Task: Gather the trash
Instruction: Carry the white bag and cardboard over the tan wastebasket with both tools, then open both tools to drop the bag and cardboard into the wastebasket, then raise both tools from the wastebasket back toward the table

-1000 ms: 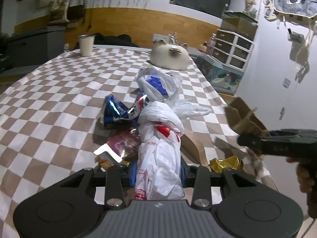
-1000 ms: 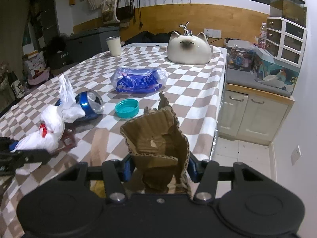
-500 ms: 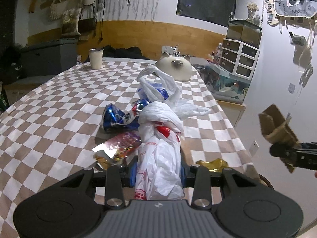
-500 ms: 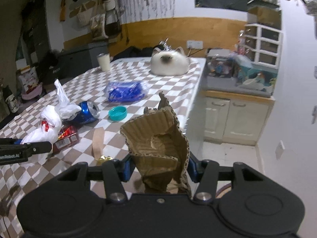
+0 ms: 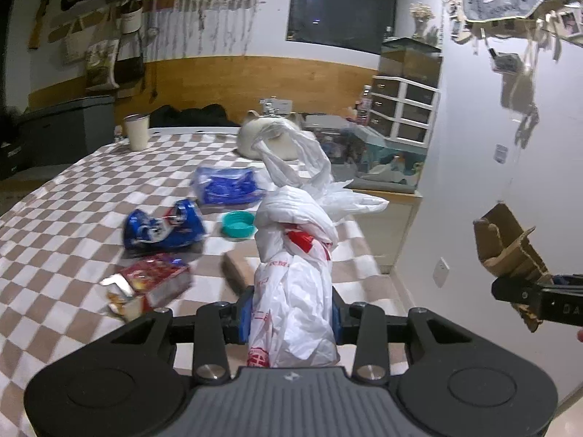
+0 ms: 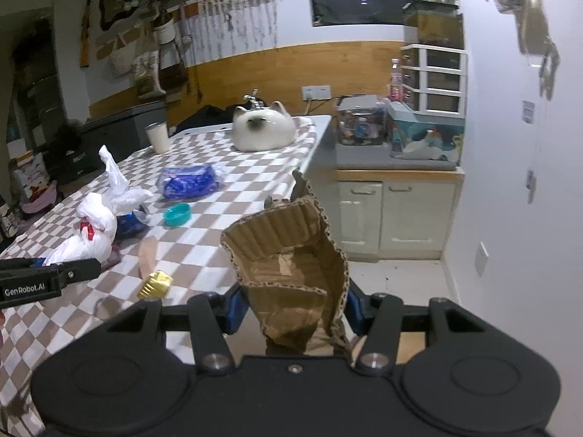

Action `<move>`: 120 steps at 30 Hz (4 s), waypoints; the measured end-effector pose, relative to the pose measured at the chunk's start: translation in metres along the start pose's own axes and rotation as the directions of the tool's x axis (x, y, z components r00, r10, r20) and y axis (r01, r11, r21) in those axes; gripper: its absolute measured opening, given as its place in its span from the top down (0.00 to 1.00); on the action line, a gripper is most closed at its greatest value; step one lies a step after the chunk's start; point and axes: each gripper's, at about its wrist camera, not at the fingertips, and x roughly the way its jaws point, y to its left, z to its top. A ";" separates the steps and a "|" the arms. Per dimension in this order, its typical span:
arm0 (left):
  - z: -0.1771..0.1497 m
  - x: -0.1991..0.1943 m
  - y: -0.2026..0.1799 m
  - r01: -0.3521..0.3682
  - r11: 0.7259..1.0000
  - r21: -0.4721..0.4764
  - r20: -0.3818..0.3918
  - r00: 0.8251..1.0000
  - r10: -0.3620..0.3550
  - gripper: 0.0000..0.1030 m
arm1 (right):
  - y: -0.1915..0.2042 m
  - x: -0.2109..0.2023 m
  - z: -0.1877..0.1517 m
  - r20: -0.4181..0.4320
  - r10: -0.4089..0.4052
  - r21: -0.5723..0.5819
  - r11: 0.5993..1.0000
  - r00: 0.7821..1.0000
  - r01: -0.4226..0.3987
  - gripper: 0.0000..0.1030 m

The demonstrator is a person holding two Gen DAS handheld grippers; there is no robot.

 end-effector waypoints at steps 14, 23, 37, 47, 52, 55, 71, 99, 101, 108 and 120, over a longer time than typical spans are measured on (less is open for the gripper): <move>-0.010 0.023 -0.072 0.142 0.989 0.035 -0.041 0.989 -0.141 0.61 | -0.059 -0.026 -0.017 -0.006 -0.112 0.062 0.992 0.994 0.112 0.47; -0.017 0.044 -0.124 0.232 0.970 0.069 -0.097 0.969 -0.225 0.61 | -0.094 -0.031 -0.029 -0.034 -0.176 0.104 0.978 0.984 0.179 0.47; -0.029 0.110 -0.205 0.333 0.938 0.096 -0.259 0.918 -0.300 0.61 | -0.147 -0.001 -0.047 -0.132 -0.221 0.157 0.958 0.966 0.241 0.47; -0.040 0.189 -0.218 0.319 0.947 0.027 -0.419 0.864 -0.279 0.61 | -0.184 0.049 -0.062 -0.244 -0.224 0.203 0.939 0.944 0.276 0.47; -0.050 0.234 -0.222 0.306 0.952 -0.014 -0.509 0.817 -0.270 0.61 | -0.197 0.080 -0.070 -0.308 -0.205 0.232 0.931 0.929 0.283 0.47; -0.056 0.262 -0.224 0.290 0.956 -0.038 -0.557 0.788 -0.261 0.61 | -0.204 0.102 -0.075 -0.350 -0.201 0.236 0.926 0.915 0.294 0.47; -0.083 0.331 -0.214 0.208 0.973 -0.102 -0.671 0.708 -0.222 0.62 | -0.219 0.188 -0.097 -0.507 -0.117 0.277 0.916 0.854 0.291 0.44; -0.100 0.336 -0.217 0.195 0.981 0.013 -0.717 0.685 -0.127 0.20 | -0.234 0.186 -0.112 -0.513 -0.111 0.328 0.891 0.851 0.315 0.21; -0.104 0.334 -0.216 0.192 0.981 0.024 -0.723 0.682 -0.115 0.17 | -0.233 0.190 -0.110 -0.514 -0.111 0.316 0.898 0.851 0.308 0.21; -0.105 0.324 -0.212 0.165 0.985 0.047 -0.725 0.684 -0.080 0.00 | -0.228 0.185 -0.109 -0.506 -0.110 0.274 0.920 0.855 0.280 0.21; -0.103 0.295 -0.206 0.132 0.989 0.070 -0.689 0.723 -0.048 0.00 | -0.220 0.164 -0.116 -0.491 -0.144 0.228 0.931 0.859 0.286 0.05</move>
